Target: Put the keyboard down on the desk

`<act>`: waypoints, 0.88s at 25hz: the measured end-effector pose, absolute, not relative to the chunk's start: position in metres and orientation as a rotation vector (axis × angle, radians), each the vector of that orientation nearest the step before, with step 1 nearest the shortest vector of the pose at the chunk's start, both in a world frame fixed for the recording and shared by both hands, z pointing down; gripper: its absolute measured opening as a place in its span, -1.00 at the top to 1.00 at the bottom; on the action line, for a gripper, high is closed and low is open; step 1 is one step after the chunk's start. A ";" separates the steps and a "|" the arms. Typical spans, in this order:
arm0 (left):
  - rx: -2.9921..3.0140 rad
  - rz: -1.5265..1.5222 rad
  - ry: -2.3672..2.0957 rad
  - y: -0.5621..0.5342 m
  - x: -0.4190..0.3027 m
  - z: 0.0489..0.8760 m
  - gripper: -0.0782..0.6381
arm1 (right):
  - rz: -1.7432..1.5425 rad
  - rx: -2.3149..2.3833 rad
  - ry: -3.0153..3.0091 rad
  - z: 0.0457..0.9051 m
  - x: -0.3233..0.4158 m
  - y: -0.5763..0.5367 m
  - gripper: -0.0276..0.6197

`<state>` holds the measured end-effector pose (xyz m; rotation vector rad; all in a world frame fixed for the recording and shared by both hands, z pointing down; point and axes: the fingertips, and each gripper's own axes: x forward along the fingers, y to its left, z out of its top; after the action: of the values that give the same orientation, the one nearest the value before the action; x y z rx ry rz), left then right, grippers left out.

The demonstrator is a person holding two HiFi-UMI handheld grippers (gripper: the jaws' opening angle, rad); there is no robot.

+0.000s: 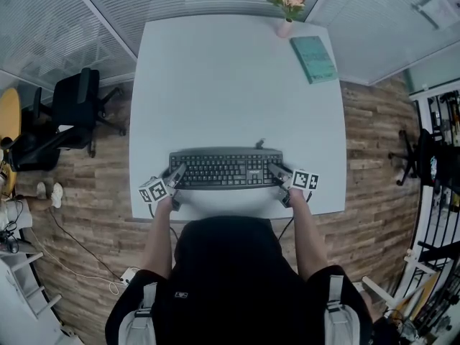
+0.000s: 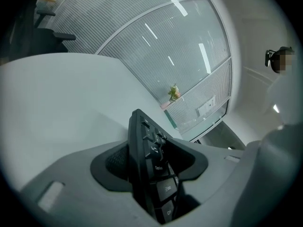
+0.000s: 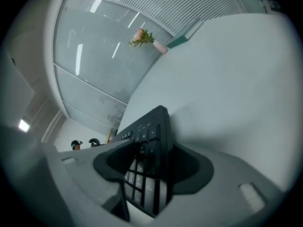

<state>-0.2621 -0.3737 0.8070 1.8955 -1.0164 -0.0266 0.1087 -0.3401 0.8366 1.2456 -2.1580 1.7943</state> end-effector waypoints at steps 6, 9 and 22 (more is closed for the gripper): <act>1.922 0.051 -1.084 -0.374 -0.266 0.807 0.13 | 1.705 1.329 -2.129 0.837 0.110 -0.338 0.17; 1.935 0.118 -1.132 -0.371 -0.270 0.811 0.10 | 1.638 1.345 -2.100 0.838 0.110 -0.338 0.14; 1.930 0.311 -1.171 -0.361 -0.268 0.823 0.05 | 1.403 1.406 -2.007 0.842 0.117 -0.333 0.07</act>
<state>-0.2677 -0.3609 0.8226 1.9298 -1.1712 0.3106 0.1175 -0.3328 0.8421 1.4056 -2.0065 1.4028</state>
